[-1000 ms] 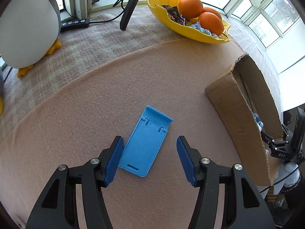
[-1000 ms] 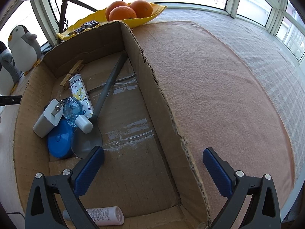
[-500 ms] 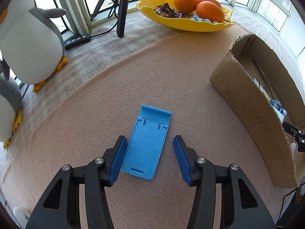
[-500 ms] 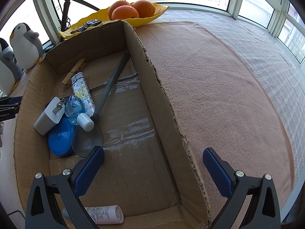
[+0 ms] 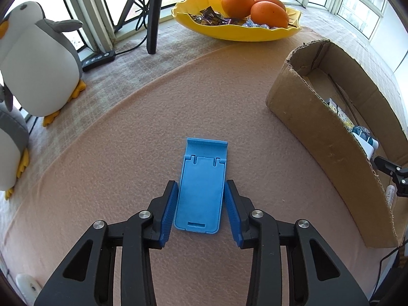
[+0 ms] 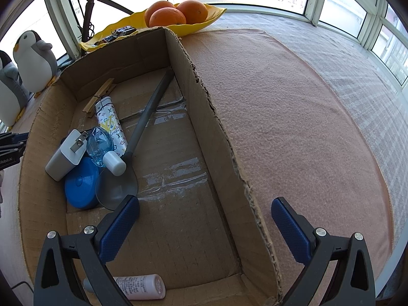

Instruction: Organize rigid objects

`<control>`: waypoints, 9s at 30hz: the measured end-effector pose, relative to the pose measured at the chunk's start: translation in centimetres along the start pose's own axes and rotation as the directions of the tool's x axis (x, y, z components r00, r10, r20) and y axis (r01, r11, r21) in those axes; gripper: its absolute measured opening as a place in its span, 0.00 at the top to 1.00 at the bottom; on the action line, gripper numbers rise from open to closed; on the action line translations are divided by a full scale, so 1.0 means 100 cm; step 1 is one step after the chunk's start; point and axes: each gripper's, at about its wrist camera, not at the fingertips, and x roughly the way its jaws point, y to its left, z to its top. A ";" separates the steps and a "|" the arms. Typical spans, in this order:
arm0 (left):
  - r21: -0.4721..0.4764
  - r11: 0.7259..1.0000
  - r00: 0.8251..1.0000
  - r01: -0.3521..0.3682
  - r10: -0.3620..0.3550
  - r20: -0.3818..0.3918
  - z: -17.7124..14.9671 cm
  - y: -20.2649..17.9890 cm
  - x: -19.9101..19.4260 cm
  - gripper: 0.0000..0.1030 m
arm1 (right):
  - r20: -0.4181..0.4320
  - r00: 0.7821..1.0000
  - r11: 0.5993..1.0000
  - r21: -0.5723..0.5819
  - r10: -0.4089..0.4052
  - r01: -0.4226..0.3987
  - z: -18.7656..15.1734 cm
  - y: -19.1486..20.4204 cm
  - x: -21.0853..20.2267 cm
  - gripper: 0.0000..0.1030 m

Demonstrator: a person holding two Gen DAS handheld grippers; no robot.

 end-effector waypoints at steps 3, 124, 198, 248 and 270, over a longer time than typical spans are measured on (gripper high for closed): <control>-0.012 1.000 1.000 -0.008 0.009 0.015 -0.004 -0.004 -0.004 0.65 | 0.000 1.000 1.000 0.000 0.000 0.000 0.000 0.000 0.000 0.01; -0.588 0.728 0.897 -0.352 0.442 0.011 -0.157 0.196 -0.137 0.30 | -0.005 1.000 1.000 0.000 -0.002 0.002 -0.001 0.005 -0.001 0.01; -0.652 0.721 0.923 -0.235 0.376 0.083 -0.178 0.224 -0.126 0.50 | -0.011 1.000 1.000 0.006 -0.004 0.004 0.001 0.003 0.001 0.01; -0.029 0.996 0.961 0.079 -0.068 0.269 0.034 -0.136 -0.105 0.33 | 0.069 0.997 0.997 -0.070 -0.016 0.021 0.009 0.019 -0.029 0.01; -0.175 0.984 0.958 0.020 0.031 0.284 -0.026 -0.116 -0.156 0.31 | 0.194 0.979 0.996 -0.075 0.063 -0.049 -0.014 0.028 -0.120 0.01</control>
